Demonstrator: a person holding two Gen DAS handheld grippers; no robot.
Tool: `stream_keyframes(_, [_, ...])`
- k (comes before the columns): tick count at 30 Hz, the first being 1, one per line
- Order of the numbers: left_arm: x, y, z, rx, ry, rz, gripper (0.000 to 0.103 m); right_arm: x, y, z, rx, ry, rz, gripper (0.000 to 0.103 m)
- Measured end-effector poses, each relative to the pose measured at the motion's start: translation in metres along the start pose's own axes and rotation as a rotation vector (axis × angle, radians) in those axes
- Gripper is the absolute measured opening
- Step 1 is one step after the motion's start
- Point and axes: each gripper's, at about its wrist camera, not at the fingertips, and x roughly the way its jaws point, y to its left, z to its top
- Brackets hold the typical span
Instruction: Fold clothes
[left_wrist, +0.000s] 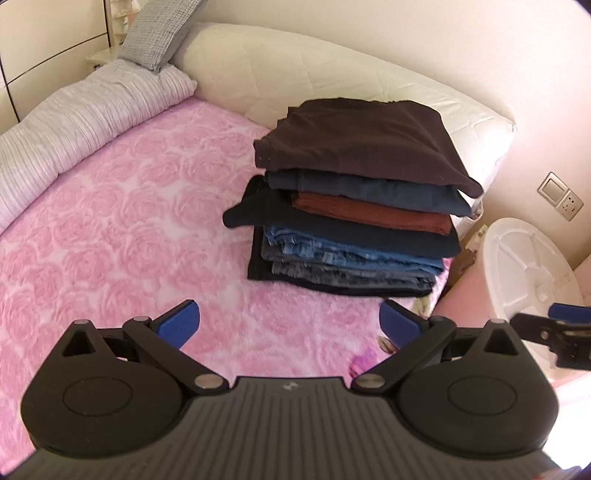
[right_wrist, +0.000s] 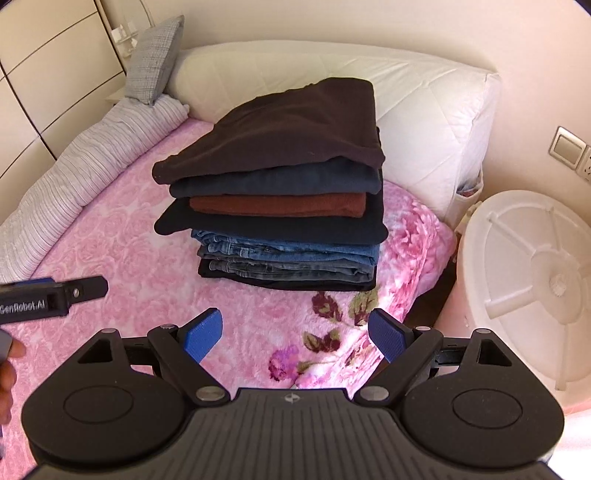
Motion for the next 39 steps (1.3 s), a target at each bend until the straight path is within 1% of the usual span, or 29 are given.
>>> stream_keyframes(2, [-0.007,-0.006,-0.007,-0.004,0.009,0.013,0.102,-0.004,-0.002,-0.003,0.008,-0.007,0.011,0.088])
stream_keyframes(4, [-0.014,-0.011,-0.015,-0.016,0.012,0.021,0.102,-0.004,-0.004,-0.008,0.017,0.005,0.017,0.088])
stream_keyframes(6, [-0.02,-0.012,-0.022,-0.019,0.014,0.022,0.102,-0.006,-0.003,-0.013,0.018,0.019,0.024,0.088])
stream_keyframes(9, [-0.028,-0.01,-0.025,-0.013,0.019,0.032,0.102,-0.014,0.002,-0.019,0.007,0.017,0.023,0.088])
stream_keyframes(14, [-0.044,0.001,-0.024,0.022,-0.011,0.069,0.102,-0.029,0.015,-0.02,-0.001,-0.023,-0.006,0.088])
stream_keyframes(20, [-0.06,0.015,-0.027,0.036,-0.035,0.041,0.102,-0.046,0.04,-0.024,-0.023,-0.082,-0.04,0.088])
stream_keyframes(26, [-0.073,0.027,-0.031,0.037,-0.058,0.008,0.102,-0.054,0.058,-0.031,-0.023,-0.106,-0.052,0.088])
stream_keyframes(39, [-0.086,0.044,-0.038,0.041,-0.08,0.027,0.102,-0.062,0.081,-0.038,-0.029,-0.127,-0.048,0.088])
